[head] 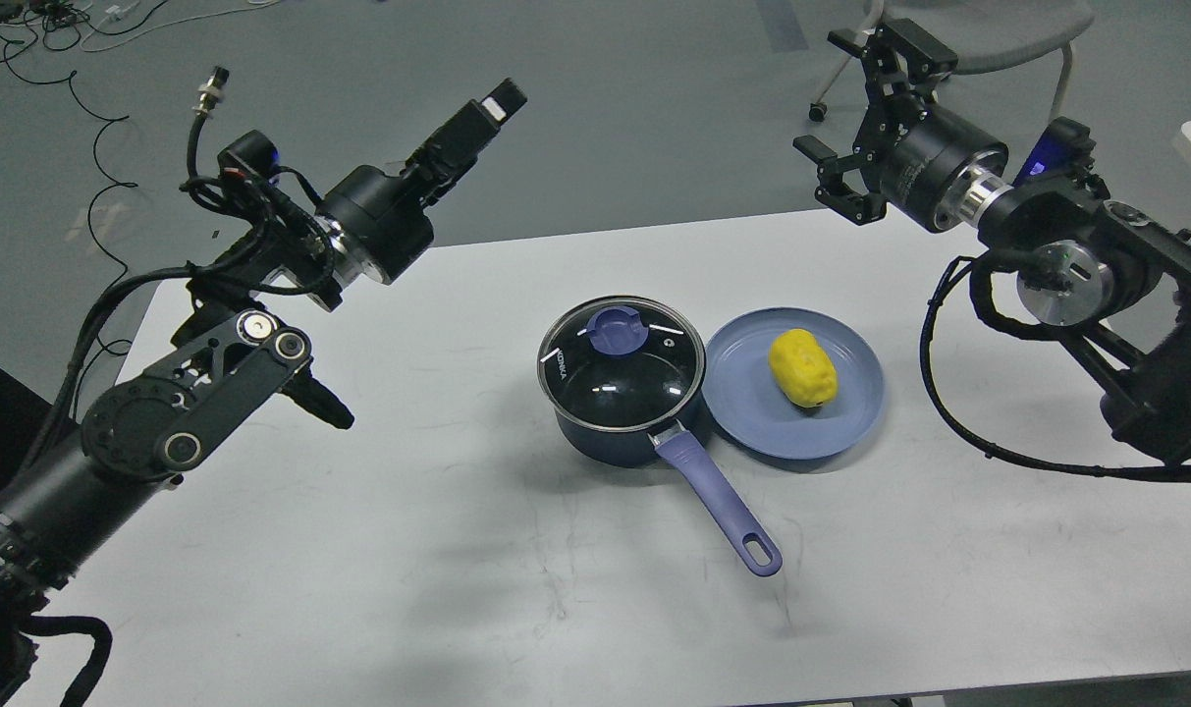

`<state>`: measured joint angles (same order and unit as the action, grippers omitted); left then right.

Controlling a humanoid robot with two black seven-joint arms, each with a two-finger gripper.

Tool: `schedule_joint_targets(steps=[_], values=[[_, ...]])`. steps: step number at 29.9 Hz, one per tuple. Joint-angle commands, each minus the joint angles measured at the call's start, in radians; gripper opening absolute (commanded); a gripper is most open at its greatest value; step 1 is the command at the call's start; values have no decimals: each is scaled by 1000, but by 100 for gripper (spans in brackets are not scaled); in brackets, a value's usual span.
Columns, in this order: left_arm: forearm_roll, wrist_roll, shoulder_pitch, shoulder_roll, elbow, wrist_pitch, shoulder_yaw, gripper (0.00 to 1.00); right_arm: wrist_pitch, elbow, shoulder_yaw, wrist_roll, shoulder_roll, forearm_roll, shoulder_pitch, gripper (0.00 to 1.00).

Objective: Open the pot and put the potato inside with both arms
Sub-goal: 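Reach the left gripper over the saucepan toward the purple lid knob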

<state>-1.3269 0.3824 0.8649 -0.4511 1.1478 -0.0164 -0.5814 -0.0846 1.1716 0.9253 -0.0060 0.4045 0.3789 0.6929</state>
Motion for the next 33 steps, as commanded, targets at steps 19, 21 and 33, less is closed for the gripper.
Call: schedule_joint_targets(steps=[19, 21, 33], values=[[-683, -2, 115, 184, -216, 286, 350, 98, 0, -47, 58, 0, 28, -3, -35, 100], [-684, -2, 115, 196, -241, 309, 371, 98, 0, -58, 61, 0, 30, -3, -45, 100], [-673, 6, 82, 184, -261, 343, 436, 98, 3, -116, 61, 0, 40, -3, -55, 100]])
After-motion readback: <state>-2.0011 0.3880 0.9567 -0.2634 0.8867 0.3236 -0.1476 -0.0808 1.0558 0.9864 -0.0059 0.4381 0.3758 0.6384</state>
